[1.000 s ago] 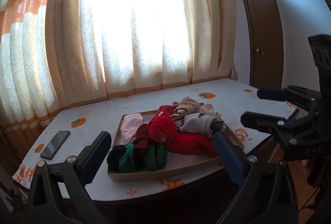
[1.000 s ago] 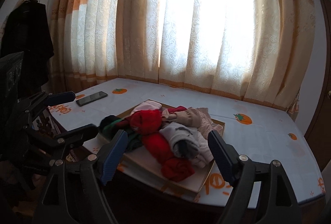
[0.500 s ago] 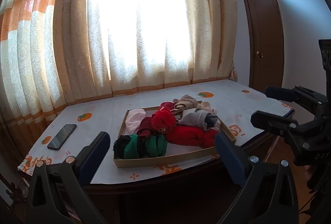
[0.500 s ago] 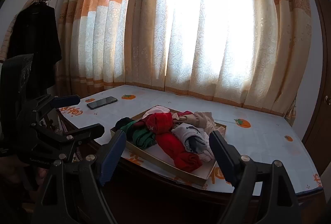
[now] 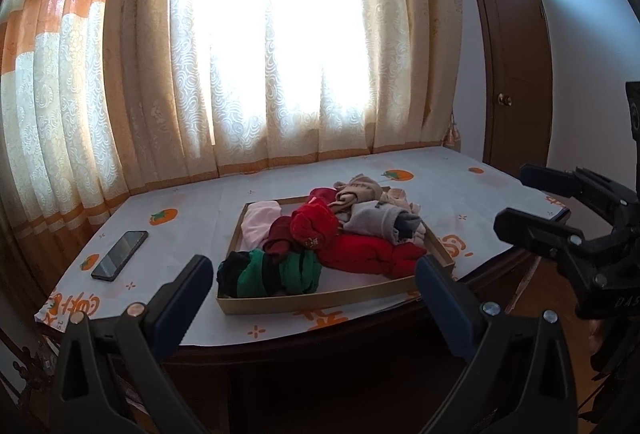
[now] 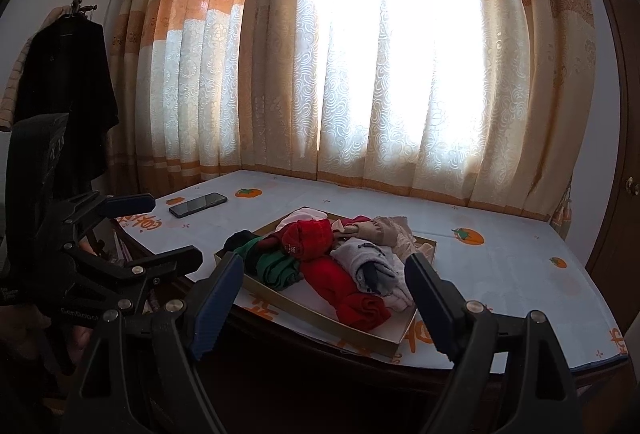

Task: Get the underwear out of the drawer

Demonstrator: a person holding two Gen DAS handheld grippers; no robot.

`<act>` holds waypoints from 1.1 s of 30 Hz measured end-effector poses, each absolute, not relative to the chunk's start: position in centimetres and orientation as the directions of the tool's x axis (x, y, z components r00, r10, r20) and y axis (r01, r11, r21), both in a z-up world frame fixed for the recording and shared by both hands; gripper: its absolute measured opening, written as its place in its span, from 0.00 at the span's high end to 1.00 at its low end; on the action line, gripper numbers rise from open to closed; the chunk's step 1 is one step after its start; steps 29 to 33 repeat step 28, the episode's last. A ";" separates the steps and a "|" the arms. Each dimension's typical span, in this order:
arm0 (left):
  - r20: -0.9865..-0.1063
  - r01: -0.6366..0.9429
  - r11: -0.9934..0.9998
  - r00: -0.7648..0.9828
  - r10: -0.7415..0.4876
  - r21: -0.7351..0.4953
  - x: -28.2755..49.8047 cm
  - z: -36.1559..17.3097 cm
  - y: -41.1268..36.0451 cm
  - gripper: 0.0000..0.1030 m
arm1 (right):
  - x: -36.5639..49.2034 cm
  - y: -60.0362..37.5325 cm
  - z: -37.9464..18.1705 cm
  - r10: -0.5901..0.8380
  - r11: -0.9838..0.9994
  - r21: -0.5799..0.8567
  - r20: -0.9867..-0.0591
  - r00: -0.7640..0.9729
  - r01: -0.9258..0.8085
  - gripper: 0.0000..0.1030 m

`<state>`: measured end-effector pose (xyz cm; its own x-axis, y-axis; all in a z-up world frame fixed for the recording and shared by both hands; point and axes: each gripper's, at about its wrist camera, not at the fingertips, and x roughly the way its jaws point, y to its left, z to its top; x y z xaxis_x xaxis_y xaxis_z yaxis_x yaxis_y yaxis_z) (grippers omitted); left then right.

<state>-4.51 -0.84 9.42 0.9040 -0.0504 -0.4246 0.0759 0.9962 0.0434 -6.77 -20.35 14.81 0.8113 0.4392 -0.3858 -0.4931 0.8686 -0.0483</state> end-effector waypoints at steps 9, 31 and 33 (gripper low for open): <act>-0.424 0.073 0.996 0.904 -0.048 0.044 -4.5 9.5 -0.8 0.01 | -7.0 -20.4 14.9 0.443 0.866 -0.047 -0.386 0.809 -0.497 0.18; -0.424 0.086 0.996 0.903 -0.063 0.036 -4.3 9.0 -0.8 0.01 | -7.3 -20.6 15.3 0.444 0.873 -0.042 -0.344 0.827 -0.486 0.18; -0.424 0.086 0.996 0.903 -0.063 0.036 -4.3 9.0 -0.8 0.01 | -7.3 -20.6 15.3 0.444 0.873 -0.042 -0.344 0.827 -0.486 0.18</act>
